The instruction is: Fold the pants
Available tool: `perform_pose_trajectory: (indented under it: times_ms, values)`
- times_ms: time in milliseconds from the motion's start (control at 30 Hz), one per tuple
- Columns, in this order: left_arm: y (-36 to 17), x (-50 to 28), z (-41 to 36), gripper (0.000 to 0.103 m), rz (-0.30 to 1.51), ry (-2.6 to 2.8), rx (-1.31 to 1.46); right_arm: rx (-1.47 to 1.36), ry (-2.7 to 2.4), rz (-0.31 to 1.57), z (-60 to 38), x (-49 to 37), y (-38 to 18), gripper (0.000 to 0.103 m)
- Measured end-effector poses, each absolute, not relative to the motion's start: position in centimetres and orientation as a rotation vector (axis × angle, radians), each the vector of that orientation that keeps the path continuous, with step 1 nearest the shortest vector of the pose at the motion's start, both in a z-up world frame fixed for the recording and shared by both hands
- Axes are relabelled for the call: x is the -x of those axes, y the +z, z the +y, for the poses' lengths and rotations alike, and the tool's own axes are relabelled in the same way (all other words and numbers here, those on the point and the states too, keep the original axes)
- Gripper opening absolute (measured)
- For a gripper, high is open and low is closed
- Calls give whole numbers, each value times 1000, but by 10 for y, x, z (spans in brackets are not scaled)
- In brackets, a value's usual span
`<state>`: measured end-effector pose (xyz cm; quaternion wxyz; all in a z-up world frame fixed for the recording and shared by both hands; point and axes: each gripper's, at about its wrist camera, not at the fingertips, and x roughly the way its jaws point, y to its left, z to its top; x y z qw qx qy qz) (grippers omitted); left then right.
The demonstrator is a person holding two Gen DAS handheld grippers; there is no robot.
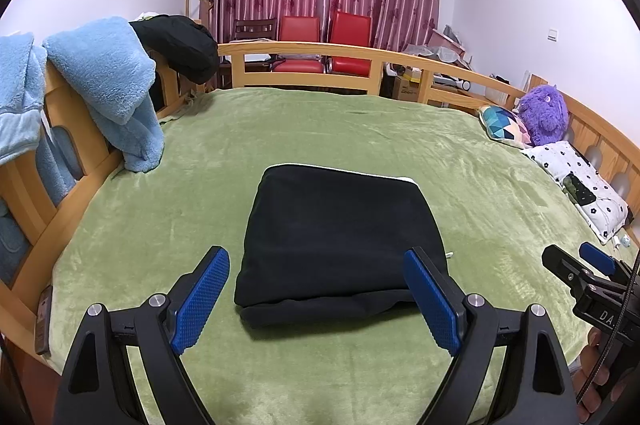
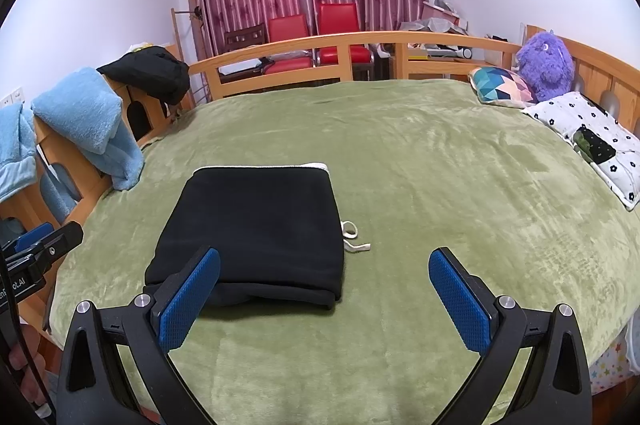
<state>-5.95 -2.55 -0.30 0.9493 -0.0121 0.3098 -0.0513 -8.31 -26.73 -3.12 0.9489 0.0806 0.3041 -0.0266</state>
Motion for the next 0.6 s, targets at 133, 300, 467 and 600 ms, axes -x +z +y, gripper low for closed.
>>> perform_pose_trajectory:
  times_ms: [133,300,467,600]
  values:
    - [-3,59,-26,88,631,-104,25,-161,-57,620,-267,83,-31,102]
    - [-3,60,-27,88,632,-102,28,-161,-58,616,-267,86,-30,102]
    - [-4,60,-27,89,633,-100,28,-157,-59,612,-268,87,-30,102]
    - [-3,59,-27,88,633,-100,28,-157,-56,607,-269,88,-28,102]
